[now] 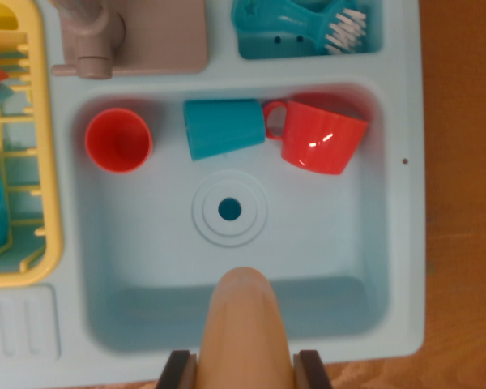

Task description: Pick detergent from the sink

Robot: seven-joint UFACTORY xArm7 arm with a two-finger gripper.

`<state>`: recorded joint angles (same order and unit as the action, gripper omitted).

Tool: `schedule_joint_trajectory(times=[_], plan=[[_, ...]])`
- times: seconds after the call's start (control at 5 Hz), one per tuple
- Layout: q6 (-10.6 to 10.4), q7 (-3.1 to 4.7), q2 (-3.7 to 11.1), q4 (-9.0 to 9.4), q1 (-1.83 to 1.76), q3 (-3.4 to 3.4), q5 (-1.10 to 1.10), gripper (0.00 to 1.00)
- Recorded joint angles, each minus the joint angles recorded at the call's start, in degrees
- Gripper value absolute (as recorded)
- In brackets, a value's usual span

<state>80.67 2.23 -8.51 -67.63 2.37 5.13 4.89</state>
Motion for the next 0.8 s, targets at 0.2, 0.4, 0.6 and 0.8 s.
schedule_joint_trajectory(times=[0.2, 0.4, 0.6, 0.8], plan=[[0.0, 0.0, 0.0, 0.0, 0.0, 0.0, 0.0, 1.0], [1.7, 0.08, -0.54, -1.14, -0.02, -0.03, -0.02, 1.0], [3.1, 0.15, -0.99, -2.08, -0.04, -0.05, -0.03, 1.0], [3.1, 0.15, -0.99, -2.08, -0.04, -0.05, -0.03, 1.0]])
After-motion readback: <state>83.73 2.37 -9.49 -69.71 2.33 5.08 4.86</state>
